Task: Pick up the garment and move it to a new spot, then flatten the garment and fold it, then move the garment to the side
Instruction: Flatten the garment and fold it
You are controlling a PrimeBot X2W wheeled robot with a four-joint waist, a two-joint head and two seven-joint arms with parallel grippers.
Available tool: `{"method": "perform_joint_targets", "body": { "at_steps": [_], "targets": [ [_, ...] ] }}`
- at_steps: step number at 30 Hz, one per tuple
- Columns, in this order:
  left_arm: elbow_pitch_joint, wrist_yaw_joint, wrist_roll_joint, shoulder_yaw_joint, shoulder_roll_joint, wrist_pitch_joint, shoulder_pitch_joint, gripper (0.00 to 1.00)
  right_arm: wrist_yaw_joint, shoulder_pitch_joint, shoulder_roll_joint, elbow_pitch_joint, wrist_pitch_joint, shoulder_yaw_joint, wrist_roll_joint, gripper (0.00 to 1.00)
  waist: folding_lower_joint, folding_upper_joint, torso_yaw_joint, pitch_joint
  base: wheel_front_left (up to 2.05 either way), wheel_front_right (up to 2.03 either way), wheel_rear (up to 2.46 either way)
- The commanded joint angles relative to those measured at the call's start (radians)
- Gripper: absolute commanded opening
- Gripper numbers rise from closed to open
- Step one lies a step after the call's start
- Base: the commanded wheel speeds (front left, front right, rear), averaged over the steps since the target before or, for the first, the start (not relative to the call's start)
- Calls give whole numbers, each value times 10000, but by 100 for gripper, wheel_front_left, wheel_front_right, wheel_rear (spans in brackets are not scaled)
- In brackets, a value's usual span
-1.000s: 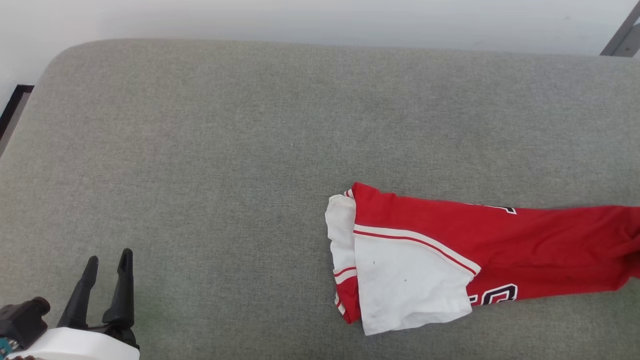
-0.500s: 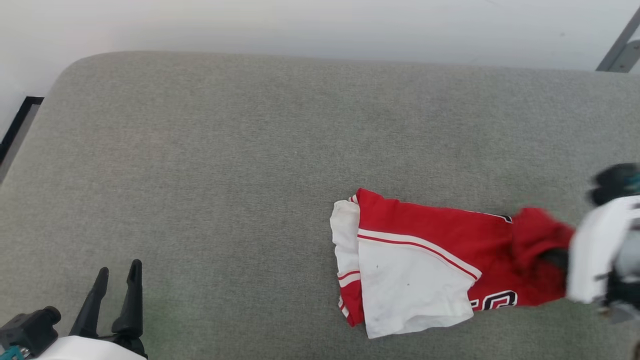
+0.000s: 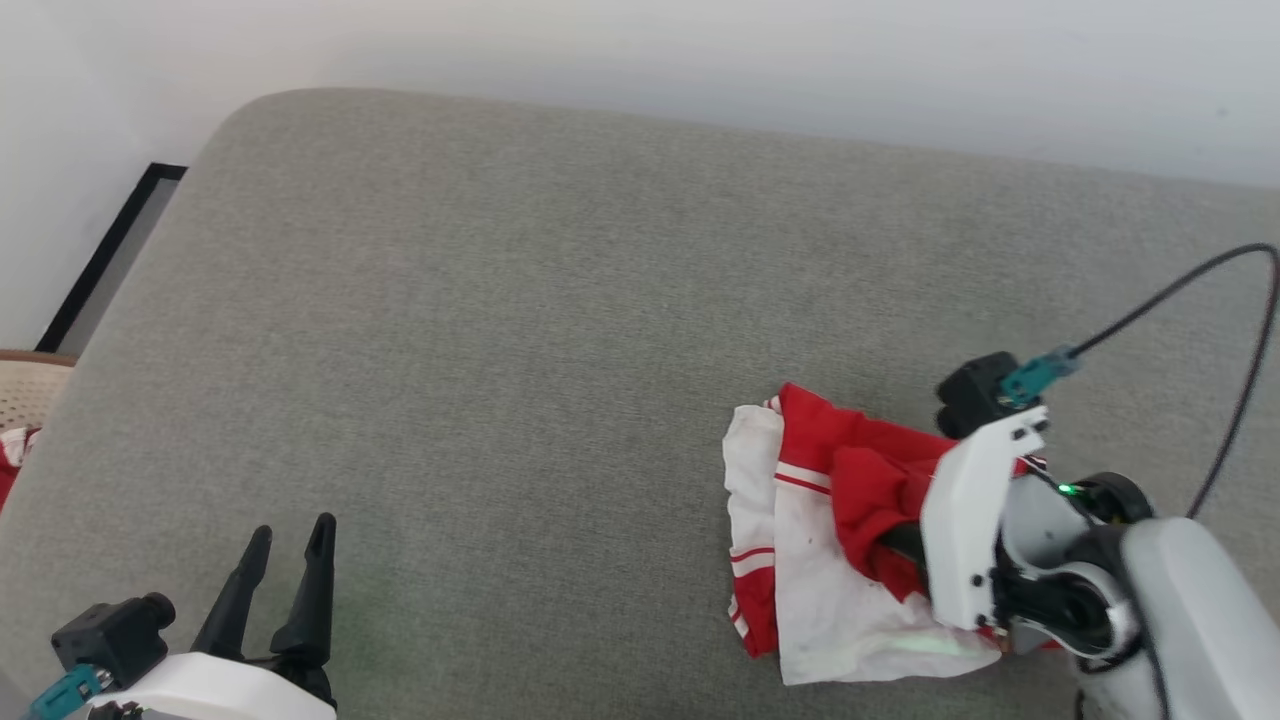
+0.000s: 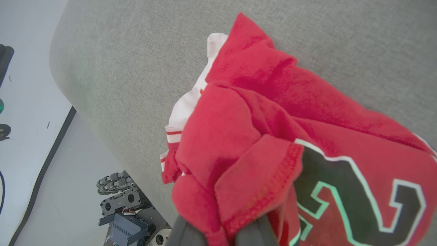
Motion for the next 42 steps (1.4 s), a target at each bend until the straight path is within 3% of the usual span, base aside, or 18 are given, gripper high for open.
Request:
{"method": "perform_joint_targets", "body": {
  "at_steps": [1, 2, 3, 4, 12, 25, 33, 42],
  "targets": [
    [61, -60, -22, -59, -22, -7, -168, 100, -4, -250, 94, 323, -305, 171, -121, 3, 0, -1, 113, -33, 0, 0, 0],
    [99, -68, -50, -82, -28, -13, -184, 100, -4, -332, 141, 527, -443, 250, -141, 28, 0, -1, 134, -50, 0, 0, 0],
    [124, -78, -55, -96, -28, -18, -207, 100, -4, -419, 157, 645, -577, 329, -177, 47, 0, -1, 151, -64, 0, 0, 0],
    [141, -86, -71, -100, -23, -27, -220, 100, -4, -510, 183, 755, -680, 392, -147, 100, 0, -1, 152, -79, 0, 0, 0],
    [155, -83, -228, 77, 97, -110, 31, 100, -4, -788, 111, 368, -1029, 242, 599, 100, 0, -1, -313, -232, 0, 0, 0],
    [-68, 29, -44, 365, 278, -176, 343, 100, -4, -227, -229, -1010, -1768, -1251, 977, 100, 0, -1, -1397, -617, 0, 0, 0],
    [-291, 58, 280, 663, 328, -218, 666, 100, -4, 617, -874, -1298, -4648, -1625, 291, 100, 0, -1, -1965, -1056, 0, 0, 0],
    [-745, 133, 1390, 1292, 242, -243, 1328, 100, -4, 2222, -1173, -373, -8513, -1564, -615, 100, 0, -1, -2370, -1589, 0, 0, 0]
  ]
}}
